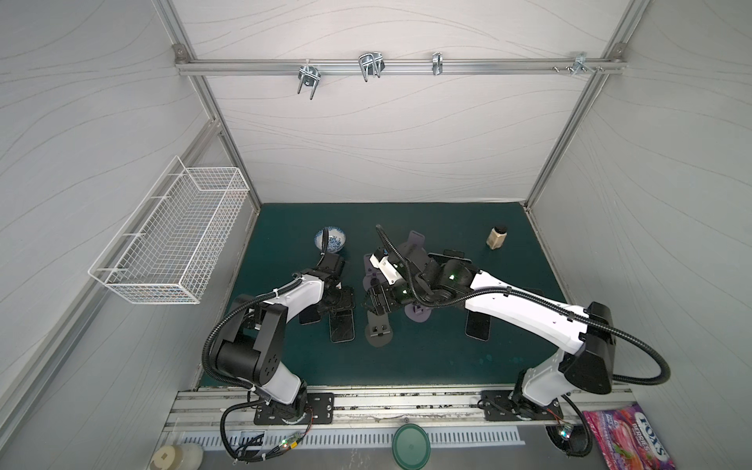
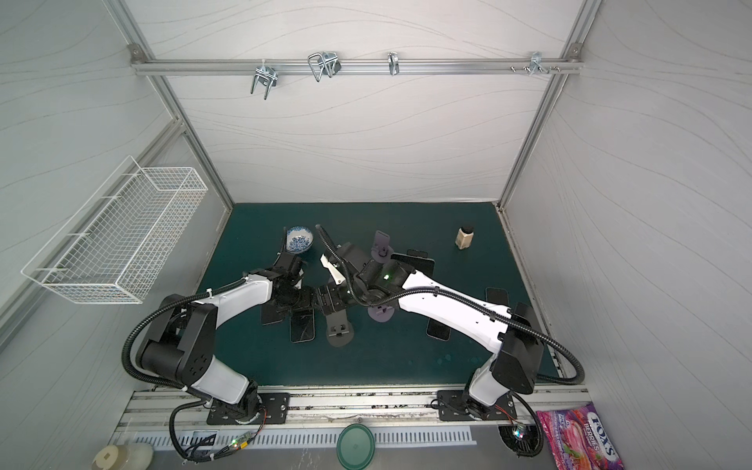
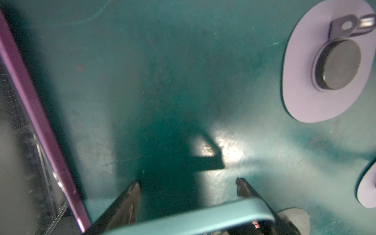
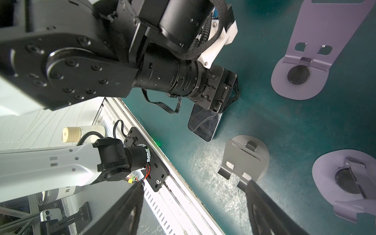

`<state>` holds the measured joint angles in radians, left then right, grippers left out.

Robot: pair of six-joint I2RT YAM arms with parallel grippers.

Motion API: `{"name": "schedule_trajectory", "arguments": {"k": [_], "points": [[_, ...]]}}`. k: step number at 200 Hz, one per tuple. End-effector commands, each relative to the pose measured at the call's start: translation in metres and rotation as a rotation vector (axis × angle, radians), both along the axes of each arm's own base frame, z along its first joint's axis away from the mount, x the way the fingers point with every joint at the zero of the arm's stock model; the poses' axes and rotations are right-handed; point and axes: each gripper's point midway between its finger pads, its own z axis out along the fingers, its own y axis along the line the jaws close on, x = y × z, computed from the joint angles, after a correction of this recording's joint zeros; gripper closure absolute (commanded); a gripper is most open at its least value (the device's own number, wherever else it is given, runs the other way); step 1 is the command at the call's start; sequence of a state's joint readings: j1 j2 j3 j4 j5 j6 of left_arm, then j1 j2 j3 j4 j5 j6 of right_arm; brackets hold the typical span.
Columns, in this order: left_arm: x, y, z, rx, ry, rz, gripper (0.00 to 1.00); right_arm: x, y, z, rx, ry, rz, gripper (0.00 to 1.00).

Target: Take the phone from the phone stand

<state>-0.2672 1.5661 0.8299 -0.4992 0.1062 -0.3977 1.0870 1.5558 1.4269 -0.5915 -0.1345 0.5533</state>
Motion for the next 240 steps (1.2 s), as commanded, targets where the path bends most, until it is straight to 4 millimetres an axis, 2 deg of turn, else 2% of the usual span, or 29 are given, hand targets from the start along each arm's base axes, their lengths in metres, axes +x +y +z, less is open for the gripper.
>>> {"name": "schedule_trajectory", "arguments": {"k": [1, 125, 207, 240], "points": [[-0.004, 0.004, -0.013, 0.014, 0.043, 0.021, 0.31, -0.004, -0.004, 0.009, 0.012, -0.008, 0.0, 0.2], [-0.006, 0.015, -0.017, 0.076, 0.051, 0.037, 0.19, -0.005, -0.005, 0.008, 0.01, -0.007, 0.001, 0.2], [-0.006, 0.014, -0.015, 0.067, 0.045, 0.04, 0.18, -0.004, -0.006, 0.007, 0.001, -0.011, -0.003, 0.2], [-0.003, 0.014, -0.007, 0.061, 0.013, 0.044, 0.18, -0.002, -0.009, 0.008, -0.013, -0.031, -0.006, 0.2]]}}
